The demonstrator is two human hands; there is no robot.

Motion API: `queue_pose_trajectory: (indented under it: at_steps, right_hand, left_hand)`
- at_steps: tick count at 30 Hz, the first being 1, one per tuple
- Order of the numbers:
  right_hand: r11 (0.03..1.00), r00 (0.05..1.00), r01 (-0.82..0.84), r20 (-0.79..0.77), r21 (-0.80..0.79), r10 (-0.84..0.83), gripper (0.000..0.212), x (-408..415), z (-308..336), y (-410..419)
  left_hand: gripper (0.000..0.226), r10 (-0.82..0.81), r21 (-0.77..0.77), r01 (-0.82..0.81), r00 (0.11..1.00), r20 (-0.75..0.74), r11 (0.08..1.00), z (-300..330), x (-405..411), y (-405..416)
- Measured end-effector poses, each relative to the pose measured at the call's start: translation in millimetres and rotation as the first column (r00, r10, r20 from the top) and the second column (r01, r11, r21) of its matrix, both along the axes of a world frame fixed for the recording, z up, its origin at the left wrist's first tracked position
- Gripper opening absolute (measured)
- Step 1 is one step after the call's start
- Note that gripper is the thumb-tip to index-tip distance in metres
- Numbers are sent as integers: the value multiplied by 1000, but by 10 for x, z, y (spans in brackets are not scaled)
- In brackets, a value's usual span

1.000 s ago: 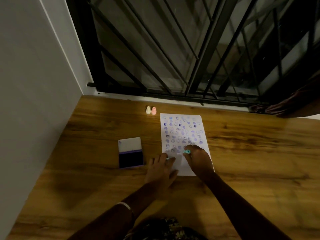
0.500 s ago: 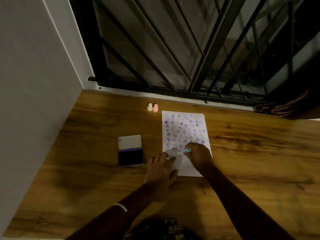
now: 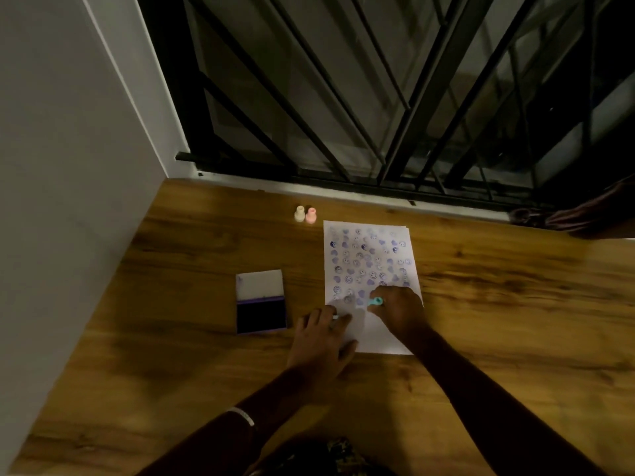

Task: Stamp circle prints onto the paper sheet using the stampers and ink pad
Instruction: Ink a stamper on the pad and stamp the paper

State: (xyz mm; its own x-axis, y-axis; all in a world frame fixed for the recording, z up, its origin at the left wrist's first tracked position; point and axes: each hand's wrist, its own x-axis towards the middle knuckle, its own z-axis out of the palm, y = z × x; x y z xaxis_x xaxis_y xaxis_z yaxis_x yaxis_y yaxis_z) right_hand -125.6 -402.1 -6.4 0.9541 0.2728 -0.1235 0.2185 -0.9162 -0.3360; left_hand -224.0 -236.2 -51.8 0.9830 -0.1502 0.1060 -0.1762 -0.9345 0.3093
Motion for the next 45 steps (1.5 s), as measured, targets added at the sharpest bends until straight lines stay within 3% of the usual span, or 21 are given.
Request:
queue_pose_trajectory:
  at_steps: [7, 12, 14, 16, 18, 19, 22, 24, 27, 30, 37, 45]
  right_hand:
    - [998, 1000, 3, 22, 69, -4, 19, -110, 158, -1]
    - [986, 991, -21, 135, 168, -1, 16, -250, 327, -11]
    - [981, 989, -48, 144, 190, 20, 16, -333, 346, 25]
    - [971, 992, -66, 121, 229, 39, 16, -401, 345, 79]
    - [963, 990, -79, 130, 258, 47, 17, -451, 333, 148]
    - [958, 989, -85, 141, 273, 48, 18, -474, 329, 194]
    - [945, 982, -130, 171, 299, 80, 20, -539, 326, 376]
    - [931, 977, -177, 170, 319, 127, 19, -571, 327, 505]
    - [912, 968, -245, 140, 329, 209, 16, -614, 335, 672]
    - [914, 957, -281, 156, 293, 244, 17, -643, 329, 802]
    - [924, 948, -306, 159, 228, 275, 25, -643, 276, 964]
    - [924, 942, -313, 194, 218, 274, 33, -614, 256, 1120]
  left_hand:
    - [59, 14, 29, -11, 996, -93, 1000, 76, 9, -9]
    - [59, 47, 2, -47, 988, -146, 999, 105, 17, -16]
    - [61, 63, -86, -77, 987, -151, 993, 159, 24, -7]
    - [58, 111, -331, -149, 985, -133, 932, 241, -4, 15]
    - [44, 170, -618, -279, 958, -230, 735, 319, -27, 56]
    - [37, 182, -719, -388, 919, -350, 577, 365, -15, 80]
    - [29, 127, -708, -703, 709, -693, 62, 453, 63, 188]
    - [26, 38, -652, -748, 653, -756, -123, 490, 84, 270]
    - [24, -46, -636, -726, 668, -743, -261, 515, 68, 362]
    - [25, -61, -617, -716, 667, -742, -325, 550, 47, 410]
    - [24, -69, -601, -722, 658, -750, -343, 571, 64, 495]
    - [33, -5, -620, -741, 643, -766, -257, 611, 138, 641]
